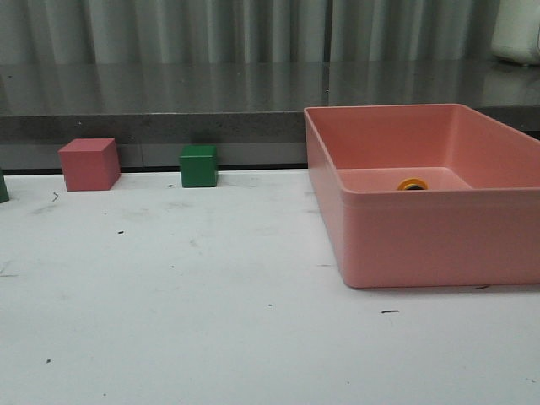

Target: Place and stand button with both arms

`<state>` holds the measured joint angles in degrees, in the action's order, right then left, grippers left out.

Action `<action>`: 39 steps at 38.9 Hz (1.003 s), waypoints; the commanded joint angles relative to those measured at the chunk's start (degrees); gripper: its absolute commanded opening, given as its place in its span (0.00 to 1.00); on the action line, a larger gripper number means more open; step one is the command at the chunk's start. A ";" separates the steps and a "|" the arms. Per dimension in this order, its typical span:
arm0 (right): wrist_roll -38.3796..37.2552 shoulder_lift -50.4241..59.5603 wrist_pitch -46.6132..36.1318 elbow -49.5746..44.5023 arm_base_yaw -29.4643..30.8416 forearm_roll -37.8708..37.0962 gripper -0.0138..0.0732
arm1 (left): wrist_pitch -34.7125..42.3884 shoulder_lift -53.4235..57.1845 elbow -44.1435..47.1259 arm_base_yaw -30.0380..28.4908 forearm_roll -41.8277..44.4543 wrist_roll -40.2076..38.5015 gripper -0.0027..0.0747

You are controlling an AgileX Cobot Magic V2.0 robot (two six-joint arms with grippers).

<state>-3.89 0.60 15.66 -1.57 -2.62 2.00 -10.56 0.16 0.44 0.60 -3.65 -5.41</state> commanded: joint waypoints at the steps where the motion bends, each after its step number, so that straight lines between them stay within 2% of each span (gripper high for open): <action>1: 0.49 1.02 -4.31 0.19 0.40 -0.04 0.08 | 4.56 1.33 0.96 -0.14 -0.43 -0.47 0.01; 31: 0.49 1.02 -4.66 0.19 0.40 -0.04 0.08 | 4.56 1.33 0.96 -0.14 -0.43 -0.47 0.01; 39: 0.49 1.02 -7.66 0.19 0.40 -0.04 0.08 | 4.56 1.33 0.96 -0.14 -0.43 -0.47 0.01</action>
<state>-3.89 0.60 14.37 -1.57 -2.62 2.00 -10.56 0.16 0.44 0.60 -3.65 -5.41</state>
